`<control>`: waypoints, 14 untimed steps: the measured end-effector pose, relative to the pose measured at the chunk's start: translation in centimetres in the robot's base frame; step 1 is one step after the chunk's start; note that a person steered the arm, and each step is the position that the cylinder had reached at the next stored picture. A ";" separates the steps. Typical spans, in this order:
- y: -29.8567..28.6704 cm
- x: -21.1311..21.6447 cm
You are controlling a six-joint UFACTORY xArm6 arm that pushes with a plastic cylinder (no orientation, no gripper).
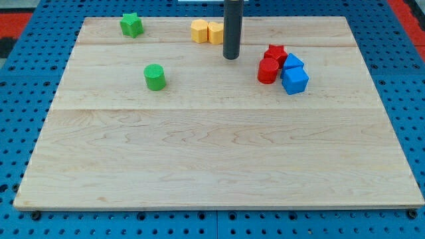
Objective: Move the red circle into the red star towards the top right corner of the board
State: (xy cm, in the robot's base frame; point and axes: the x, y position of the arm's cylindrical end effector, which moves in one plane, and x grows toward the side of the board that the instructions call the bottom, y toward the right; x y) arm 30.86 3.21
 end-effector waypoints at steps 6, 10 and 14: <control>3.8 -0.8; 6.4 4.8; 10.8 -3.0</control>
State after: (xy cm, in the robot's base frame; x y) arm 27.82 14.00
